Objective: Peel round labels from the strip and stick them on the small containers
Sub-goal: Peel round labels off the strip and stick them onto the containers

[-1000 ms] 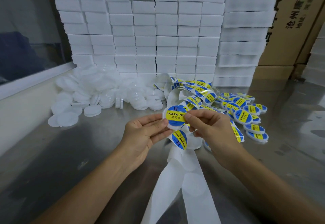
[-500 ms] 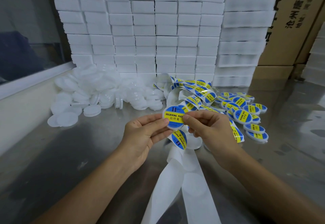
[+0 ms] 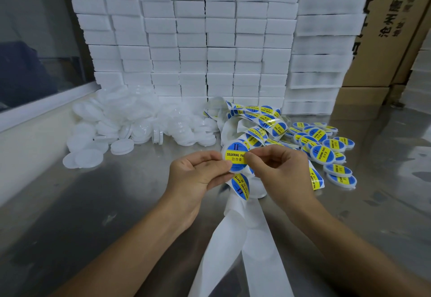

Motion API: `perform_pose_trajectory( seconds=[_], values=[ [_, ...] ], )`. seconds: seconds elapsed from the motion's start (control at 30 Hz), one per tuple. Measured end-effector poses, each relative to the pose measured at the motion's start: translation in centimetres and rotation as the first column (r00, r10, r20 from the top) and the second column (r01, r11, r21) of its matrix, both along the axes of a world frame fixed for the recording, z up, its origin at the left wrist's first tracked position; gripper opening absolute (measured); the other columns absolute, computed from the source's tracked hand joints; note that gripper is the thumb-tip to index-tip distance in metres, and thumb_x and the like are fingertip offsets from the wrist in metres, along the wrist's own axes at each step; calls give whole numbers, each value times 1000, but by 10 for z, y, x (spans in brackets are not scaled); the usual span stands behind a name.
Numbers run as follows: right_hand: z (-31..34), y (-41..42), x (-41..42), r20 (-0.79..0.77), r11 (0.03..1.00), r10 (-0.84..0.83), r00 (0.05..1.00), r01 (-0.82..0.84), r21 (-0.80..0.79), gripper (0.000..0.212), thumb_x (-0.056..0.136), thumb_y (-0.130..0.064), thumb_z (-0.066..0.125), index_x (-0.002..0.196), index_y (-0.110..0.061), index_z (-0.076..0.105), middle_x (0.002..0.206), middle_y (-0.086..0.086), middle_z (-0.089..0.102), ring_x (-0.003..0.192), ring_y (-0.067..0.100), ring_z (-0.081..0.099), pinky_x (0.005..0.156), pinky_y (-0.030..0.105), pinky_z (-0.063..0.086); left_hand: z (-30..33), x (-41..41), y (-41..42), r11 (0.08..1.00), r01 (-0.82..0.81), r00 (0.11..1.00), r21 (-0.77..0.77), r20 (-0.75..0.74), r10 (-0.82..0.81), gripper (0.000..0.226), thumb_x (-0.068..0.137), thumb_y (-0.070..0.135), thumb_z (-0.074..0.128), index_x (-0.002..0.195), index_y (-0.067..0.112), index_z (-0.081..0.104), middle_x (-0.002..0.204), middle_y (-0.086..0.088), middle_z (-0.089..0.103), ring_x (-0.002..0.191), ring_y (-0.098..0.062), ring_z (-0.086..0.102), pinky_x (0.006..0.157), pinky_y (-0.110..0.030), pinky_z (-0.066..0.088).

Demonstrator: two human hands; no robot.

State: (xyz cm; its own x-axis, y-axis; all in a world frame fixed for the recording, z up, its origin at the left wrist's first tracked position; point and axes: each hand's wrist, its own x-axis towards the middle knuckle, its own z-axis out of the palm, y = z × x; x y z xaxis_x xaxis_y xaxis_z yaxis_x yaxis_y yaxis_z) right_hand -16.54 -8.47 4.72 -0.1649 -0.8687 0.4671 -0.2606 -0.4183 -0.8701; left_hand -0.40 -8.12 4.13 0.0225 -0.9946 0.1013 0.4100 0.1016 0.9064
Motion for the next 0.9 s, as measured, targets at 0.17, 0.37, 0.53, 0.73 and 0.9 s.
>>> perform_pose_trajectory(
  seconds=[0.17,0.37,0.53,0.73,0.9],
  values=[
    [-2,-2,0,-92,994,-89,992,82,-77,23,81,-16,76,69,-34,70,69,-19,71,59,6,63,60,18,52,1,-4,1,999,14,999,-45,45,-12,14,69,-9,75,74,4,71,85,-21,74,76,-32,73,69,-33,61],
    [-5,-1,0,-88,991,-96,991,88,-96,15,82,-23,77,83,-36,69,73,-16,70,59,8,64,57,19,50,1,-5,3,995,61,997,-75,50,-57,31,48,11,84,76,6,73,83,-20,73,78,-31,73,75,-38,61],
    [-6,0,3,-68,998,34,997,-37,-42,29,79,-41,75,105,-29,71,91,-11,71,68,15,69,56,20,48,4,-5,4,994,97,994,-49,-44,-99,45,55,7,78,100,13,71,68,-9,69,76,-27,73,70,-29,58],
    [-6,2,7,-43,986,169,985,-168,18,57,71,-52,65,119,-20,69,104,-2,70,74,14,70,61,24,54,4,-10,7,983,168,981,-72,-88,-174,49,67,5,73,116,5,68,68,-11,64,89,-31,72,74,-28,58],
    [-2,-3,3,13,989,140,990,-139,-57,15,89,-18,68,102,-12,72,81,1,73,62,12,66,56,25,54,7,-8,7,967,241,968,-79,-54,-246,45,63,7,74,107,15,74,91,-15,74,88,-24,72,73,-26,58]
  ],
)
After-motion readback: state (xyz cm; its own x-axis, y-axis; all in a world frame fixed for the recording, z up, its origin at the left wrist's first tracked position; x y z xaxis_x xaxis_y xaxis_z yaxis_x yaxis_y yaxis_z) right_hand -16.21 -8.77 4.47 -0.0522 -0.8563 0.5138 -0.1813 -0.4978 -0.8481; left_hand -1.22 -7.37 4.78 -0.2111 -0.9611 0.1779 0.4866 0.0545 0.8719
